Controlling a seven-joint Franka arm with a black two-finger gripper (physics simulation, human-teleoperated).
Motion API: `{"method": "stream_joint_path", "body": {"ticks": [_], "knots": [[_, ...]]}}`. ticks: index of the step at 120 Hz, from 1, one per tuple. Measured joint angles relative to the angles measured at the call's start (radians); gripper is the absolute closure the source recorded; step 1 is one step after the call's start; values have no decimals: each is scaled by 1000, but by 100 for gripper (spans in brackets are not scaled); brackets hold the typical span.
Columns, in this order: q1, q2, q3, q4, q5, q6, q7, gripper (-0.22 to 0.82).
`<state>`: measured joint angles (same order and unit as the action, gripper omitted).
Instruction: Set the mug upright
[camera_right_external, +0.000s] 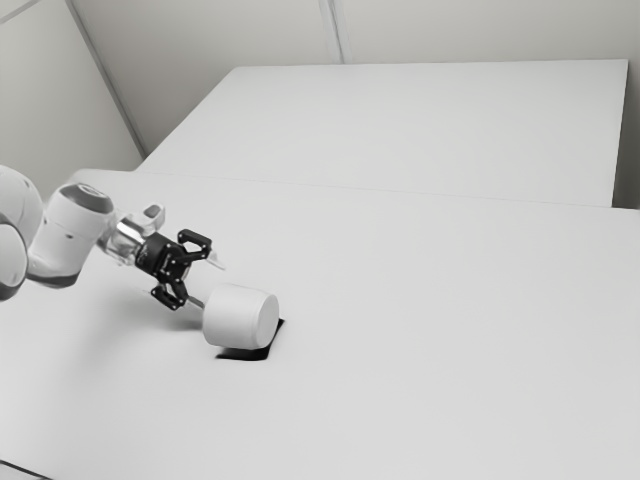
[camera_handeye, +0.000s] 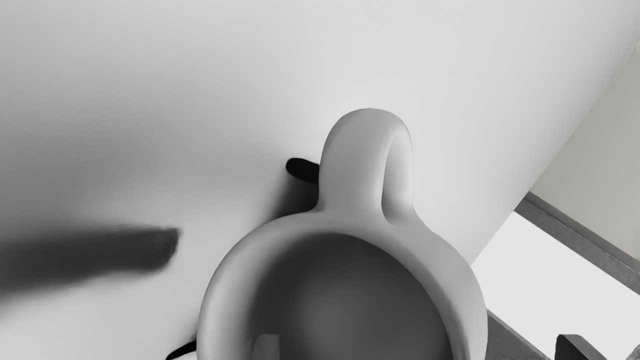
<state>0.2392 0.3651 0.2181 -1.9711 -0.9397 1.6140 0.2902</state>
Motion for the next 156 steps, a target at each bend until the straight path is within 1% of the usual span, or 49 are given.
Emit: {"method": "stream_joint_path", "body": {"ticks": [29,33,46,52,62,75,93,109,120,139,147,156], "knots": [[-20,17,-18,0,-107,2,5,0],[-21,17,-18,1,-112,2,3,6],[-22,18,-17,5,-110,2,-2,37],[-22,18,-18,6,-109,2,-5,47],[-27,18,-19,6,-109,2,-11,60],[-33,16,-19,6,-108,3,-22,69],[-42,11,-17,16,-101,5,-40,75],[-71,-17,-17,76,-15,8,-57,78],[-113,-45,-18,118,103,27,-67,79],[-223,-140,-23,127,381,112,-89,79],[-260,-176,-47,126,517,157,-104,79],[-280,-201,-75,125,650,207,-123,79]]}}
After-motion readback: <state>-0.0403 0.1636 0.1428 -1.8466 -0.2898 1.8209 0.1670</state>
